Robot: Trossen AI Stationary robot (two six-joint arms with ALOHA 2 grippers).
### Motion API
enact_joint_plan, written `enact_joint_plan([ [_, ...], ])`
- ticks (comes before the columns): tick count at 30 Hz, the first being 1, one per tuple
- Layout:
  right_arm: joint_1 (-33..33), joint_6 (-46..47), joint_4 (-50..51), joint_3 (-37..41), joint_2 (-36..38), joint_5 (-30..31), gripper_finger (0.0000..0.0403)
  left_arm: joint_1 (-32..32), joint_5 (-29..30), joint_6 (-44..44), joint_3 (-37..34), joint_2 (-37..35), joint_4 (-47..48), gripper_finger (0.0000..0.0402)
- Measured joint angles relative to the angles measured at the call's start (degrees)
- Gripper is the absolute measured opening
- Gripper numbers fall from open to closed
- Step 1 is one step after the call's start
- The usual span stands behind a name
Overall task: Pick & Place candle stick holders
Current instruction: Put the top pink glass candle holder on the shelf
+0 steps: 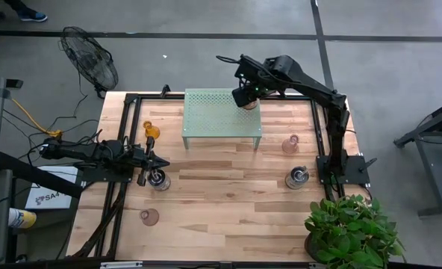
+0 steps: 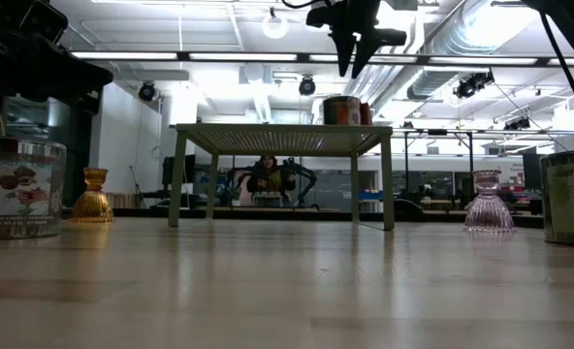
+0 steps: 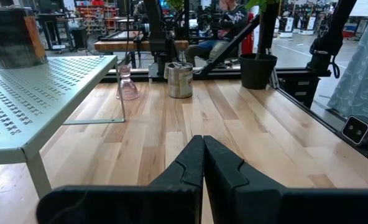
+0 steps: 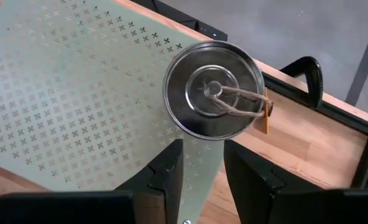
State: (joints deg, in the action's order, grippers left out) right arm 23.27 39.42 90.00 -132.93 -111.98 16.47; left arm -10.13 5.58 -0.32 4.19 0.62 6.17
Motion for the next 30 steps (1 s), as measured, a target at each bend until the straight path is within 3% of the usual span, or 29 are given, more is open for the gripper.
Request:
enact_joint_plan([
  [12,-4.6,-0.6,-0.1,2.0,2.9,4.5,0.011,0.0,0.0,0.0,0.0,0.0,0.0,0.0001],
  [19,-5.9,1.6,-5.3,18.7,12.6,5.4,0.011,0.0,0.0,0.0,0.0,0.0,0.0,0.0001],
  [30,-6.0,15.0,-7.8,40.4,26.5,0.9,0.011,0.0,0.0,0.0,0.0,0.0,0.0,0.0001],
])
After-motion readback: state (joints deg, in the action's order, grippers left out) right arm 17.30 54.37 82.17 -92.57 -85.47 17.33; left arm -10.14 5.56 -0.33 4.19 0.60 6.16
